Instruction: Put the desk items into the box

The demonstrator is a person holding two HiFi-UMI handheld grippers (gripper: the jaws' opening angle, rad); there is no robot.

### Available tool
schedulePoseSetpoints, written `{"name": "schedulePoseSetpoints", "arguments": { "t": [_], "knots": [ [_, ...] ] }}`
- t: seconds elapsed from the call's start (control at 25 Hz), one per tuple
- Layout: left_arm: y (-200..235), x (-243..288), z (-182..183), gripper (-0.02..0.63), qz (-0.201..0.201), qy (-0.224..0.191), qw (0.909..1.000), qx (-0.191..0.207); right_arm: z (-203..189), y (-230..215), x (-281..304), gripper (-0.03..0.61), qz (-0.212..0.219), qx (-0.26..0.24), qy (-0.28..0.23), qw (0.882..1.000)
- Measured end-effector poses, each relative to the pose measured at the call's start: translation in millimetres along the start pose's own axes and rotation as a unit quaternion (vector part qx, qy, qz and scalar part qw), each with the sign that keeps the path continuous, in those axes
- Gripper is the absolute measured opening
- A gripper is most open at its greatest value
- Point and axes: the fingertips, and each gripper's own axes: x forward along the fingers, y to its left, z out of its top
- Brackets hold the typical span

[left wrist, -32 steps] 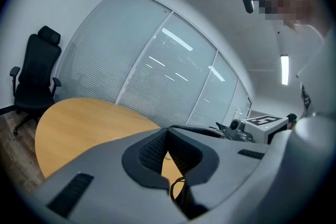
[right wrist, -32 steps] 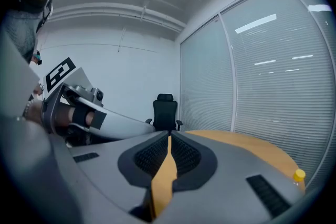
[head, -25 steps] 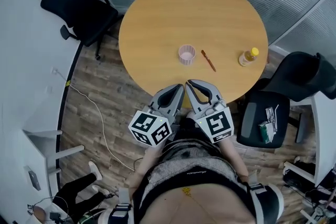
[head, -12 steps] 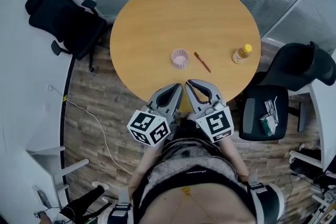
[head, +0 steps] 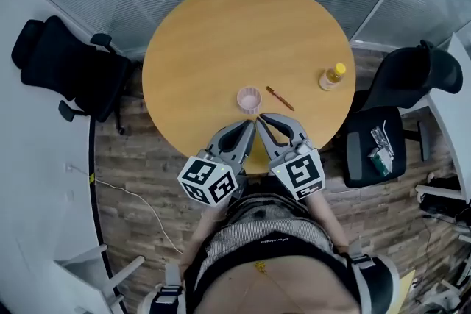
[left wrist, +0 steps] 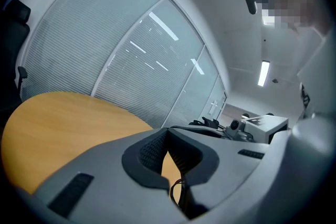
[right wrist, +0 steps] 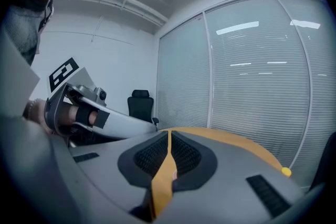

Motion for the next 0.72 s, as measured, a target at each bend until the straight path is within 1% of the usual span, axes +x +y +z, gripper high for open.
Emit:
{"name": "schedulePoseSetpoints", "arguments": {
  "t": [0.24, 0.52, 0.64, 0.72],
  "knots": [
    [37, 6, 18, 0.002, -0.036, 0.025, 0.999, 0.011, 7, -5, 35, 0.032, -0.044, 0.01, 0.006, 0.999],
    [73, 3, 26, 0.002, -0.06, 0.042, 0.9973, 0.002, 8, 2, 71, 0.032, -0.07, 0.016, 0.016, 0.997],
    [83, 5, 27, 0.002, -0.074, 0.051, 0.9959, 0.008, 8, 3, 80, 0.032, -0.083, 0.011, 0.017, 0.996],
    [88, 7, 27, 0.002, -0.084, 0.06, 0.9946, 0.012, 7, 3, 85, 0.032, -0.094, 0.017, 0.018, 0.995]
  ]
}}
